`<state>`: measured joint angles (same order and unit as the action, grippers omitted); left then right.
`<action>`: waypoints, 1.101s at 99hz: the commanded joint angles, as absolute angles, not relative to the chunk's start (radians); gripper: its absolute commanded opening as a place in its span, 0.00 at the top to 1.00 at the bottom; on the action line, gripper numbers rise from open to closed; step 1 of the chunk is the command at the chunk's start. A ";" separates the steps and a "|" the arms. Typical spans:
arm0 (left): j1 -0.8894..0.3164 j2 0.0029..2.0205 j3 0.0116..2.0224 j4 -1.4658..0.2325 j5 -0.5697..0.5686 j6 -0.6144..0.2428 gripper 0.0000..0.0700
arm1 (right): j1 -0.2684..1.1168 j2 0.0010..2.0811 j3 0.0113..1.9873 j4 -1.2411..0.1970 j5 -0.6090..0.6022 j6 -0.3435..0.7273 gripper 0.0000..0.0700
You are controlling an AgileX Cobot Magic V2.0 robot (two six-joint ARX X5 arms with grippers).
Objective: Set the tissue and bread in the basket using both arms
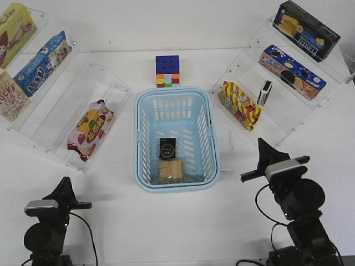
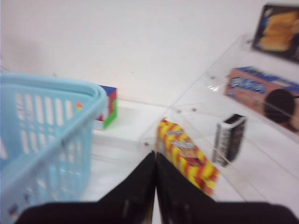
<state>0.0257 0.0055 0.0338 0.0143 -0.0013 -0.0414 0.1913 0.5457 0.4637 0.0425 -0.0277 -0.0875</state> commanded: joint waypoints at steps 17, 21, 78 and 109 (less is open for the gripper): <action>0.026 0.004 0.014 0.028 0.000 -0.046 1.00 | 0.136 0.276 0.155 0.063 0.000 -0.196 1.00; 0.026 0.004 0.014 0.028 0.000 -0.045 1.00 | 0.123 0.220 0.115 0.046 0.001 -0.188 1.00; 0.026 0.004 0.014 0.030 0.000 -0.045 1.00 | 0.006 0.014 0.013 -0.100 0.026 -0.064 1.00; 0.026 0.004 0.014 0.030 0.000 -0.046 1.00 | 0.006 0.014 0.013 -0.100 0.026 -0.064 1.00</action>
<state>0.0257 0.0055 0.0341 0.0151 -0.0010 -0.0414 0.0055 0.0139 0.0147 -0.1120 0.0235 -0.0776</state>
